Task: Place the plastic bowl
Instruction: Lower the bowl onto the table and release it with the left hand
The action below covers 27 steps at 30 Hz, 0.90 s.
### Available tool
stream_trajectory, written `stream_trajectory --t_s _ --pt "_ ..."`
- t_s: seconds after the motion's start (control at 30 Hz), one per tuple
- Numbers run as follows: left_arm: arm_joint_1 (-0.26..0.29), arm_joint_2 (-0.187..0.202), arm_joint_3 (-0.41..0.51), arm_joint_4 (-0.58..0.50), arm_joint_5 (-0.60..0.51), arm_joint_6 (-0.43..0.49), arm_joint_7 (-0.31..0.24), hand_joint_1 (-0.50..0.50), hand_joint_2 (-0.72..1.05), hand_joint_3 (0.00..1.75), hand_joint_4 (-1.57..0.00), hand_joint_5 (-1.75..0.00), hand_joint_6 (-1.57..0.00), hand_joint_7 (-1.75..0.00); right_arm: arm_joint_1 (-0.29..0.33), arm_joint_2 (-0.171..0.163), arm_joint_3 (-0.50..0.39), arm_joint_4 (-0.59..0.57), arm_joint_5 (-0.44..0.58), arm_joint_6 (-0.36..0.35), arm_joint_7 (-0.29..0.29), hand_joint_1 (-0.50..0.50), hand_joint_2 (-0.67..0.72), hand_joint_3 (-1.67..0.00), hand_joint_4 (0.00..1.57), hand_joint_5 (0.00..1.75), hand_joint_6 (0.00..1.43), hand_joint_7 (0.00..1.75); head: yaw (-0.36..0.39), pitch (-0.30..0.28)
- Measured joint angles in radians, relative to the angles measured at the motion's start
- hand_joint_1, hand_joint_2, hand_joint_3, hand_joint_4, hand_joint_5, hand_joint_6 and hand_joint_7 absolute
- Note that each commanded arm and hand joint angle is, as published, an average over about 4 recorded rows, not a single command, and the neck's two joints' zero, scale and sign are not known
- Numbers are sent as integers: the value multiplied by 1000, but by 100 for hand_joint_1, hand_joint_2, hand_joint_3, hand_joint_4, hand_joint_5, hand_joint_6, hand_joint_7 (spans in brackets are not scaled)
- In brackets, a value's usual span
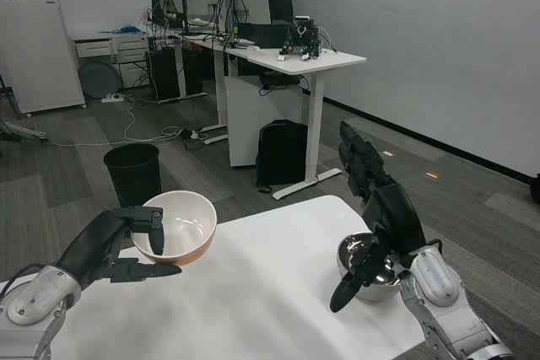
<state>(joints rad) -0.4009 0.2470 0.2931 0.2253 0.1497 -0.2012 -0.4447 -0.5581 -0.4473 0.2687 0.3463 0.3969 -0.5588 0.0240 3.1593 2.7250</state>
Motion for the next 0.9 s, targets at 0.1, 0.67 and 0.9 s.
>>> stream_trajectory --t_s 0.1,0.67,0.9 --pt "65 -27 4 -108 -1 10 -8 -50 96 70 -101 -175 -131 -168 -1 3 39 -8 23 -26 -11 -42 41 0 0 0 0 0 15 2" --pt "101 -46 3 -164 -1 14 -17 -50 96 70 -101 -175 -131 -168 -1 10 66 -18 37 -50 -18 -42 41 0 0 0 0 0 24 -12" --pt "101 -46 3 -164 -1 14 -17 -50 96 70 -101 -175 -131 -168 -1 10 66 -18 37 -50 -18 -42 41 0 0 0 0 0 24 -12"
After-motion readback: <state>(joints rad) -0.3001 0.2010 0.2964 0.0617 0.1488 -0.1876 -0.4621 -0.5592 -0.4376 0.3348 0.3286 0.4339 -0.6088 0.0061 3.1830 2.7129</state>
